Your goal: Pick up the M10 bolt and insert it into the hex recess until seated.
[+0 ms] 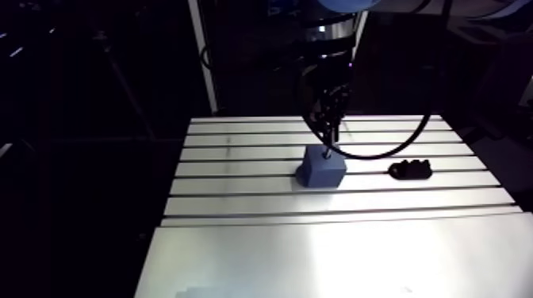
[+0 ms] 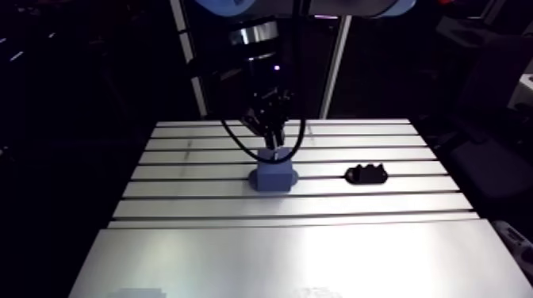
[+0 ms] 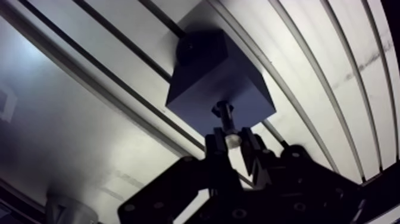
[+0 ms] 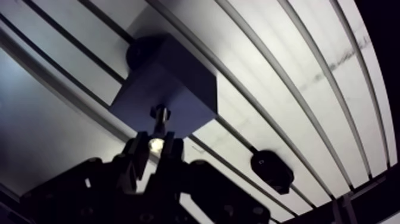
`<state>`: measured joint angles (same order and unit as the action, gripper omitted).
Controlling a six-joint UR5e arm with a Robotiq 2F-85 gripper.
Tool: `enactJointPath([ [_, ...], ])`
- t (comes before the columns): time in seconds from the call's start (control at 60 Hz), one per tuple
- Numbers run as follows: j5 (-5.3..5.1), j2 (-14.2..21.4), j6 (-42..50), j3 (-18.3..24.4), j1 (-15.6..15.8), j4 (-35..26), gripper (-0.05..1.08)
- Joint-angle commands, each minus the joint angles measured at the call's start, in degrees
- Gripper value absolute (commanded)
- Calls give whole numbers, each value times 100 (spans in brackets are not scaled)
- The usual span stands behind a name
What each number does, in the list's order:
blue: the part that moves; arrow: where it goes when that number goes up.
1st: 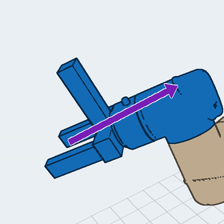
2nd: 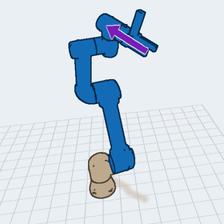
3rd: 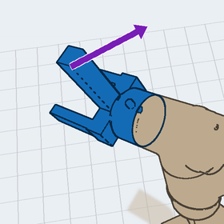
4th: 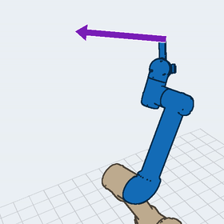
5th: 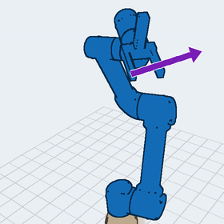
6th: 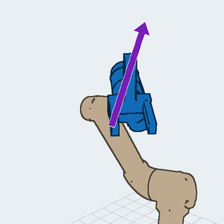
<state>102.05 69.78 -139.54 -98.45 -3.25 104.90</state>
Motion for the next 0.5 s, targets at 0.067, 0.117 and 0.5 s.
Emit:
enactJointPath([
  [0.067,-4,-5,0,-12,0,0,107],
  [0.117,2,-5,0,-12,0,0,107],
  [0.5,3,-22,1,-3,9,0,107],
])
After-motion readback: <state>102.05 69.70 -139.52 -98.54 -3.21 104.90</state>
